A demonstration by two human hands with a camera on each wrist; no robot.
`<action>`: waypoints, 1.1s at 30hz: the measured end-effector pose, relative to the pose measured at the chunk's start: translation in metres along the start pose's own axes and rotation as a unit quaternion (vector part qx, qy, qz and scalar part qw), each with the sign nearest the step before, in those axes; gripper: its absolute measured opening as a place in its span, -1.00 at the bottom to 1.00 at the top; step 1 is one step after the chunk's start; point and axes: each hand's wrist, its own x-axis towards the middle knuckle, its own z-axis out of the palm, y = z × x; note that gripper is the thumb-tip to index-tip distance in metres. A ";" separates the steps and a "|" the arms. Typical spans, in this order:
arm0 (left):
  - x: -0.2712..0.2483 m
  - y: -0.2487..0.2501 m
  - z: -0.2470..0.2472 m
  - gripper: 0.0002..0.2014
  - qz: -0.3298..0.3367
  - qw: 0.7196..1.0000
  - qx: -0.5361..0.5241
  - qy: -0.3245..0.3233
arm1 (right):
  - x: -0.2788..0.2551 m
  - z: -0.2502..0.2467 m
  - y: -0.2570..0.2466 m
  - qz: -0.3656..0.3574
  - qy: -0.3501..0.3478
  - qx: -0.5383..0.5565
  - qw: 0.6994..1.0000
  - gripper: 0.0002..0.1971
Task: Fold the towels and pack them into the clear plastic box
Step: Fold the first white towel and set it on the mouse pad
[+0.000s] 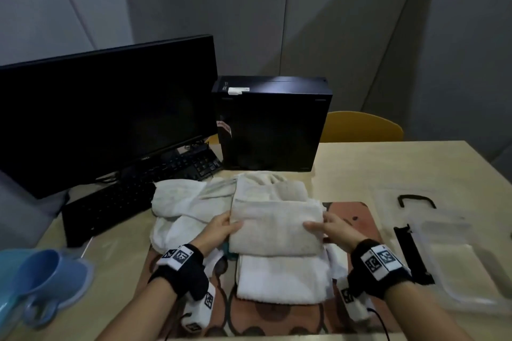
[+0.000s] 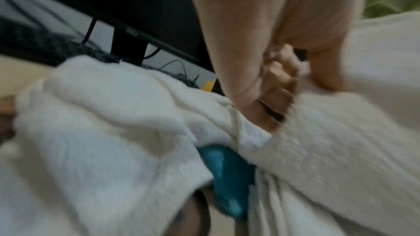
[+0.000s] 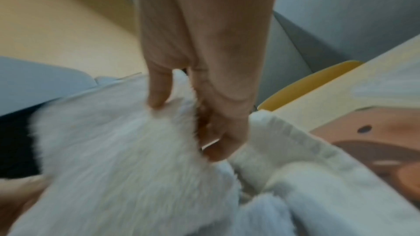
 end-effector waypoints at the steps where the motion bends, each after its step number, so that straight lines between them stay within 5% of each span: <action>1: -0.001 -0.005 0.005 -0.71 -0.013 1.000 0.004 0.006 | 0.007 0.004 0.007 -0.002 0.031 -0.035 0.999 -0.71; 5: -0.002 -0.024 0.014 -0.65 -0.041 0.998 0.047 0.031 | 0.018 0.018 0.024 0.017 0.048 -0.136 0.989 -0.55; 9: -0.003 -0.025 0.009 -0.87 -0.008 0.997 0.030 0.065 | 0.015 0.022 0.019 -0.017 0.104 -0.126 0.986 -0.70; 14: 0.000 -0.016 0.007 -0.90 0.037 0.993 0.042 0.100 | 0.017 0.025 0.009 -0.048 0.137 -0.099 0.984 -0.83; 18: -0.003 -0.019 0.006 -0.83 -0.019 0.995 0.075 0.070 | 0.022 0.027 0.016 0.008 0.134 -0.173 0.976 -0.70; 23: -0.019 -0.012 0.000 -0.50 0.028 0.998 0.051 0.011 | 0.021 0.021 0.030 0.003 0.122 -0.124 0.985 -0.66; 28: -0.026 -0.007 0.000 -0.75 0.024 0.973 0.229 -0.018 | 0.009 0.013 0.033 -0.047 0.117 -0.141 0.982 -0.69; 31: -0.024 -0.019 0.000 -0.55 -0.003 0.952 0.302 -0.041 | 0.001 0.016 0.035 -0.058 0.056 -0.181 0.980 -0.81; 33: -0.022 -0.025 0.001 -0.42 -0.009 0.935 0.352 -0.037 | -0.005 0.020 0.034 -0.056 0.010 -0.268 0.962 -0.60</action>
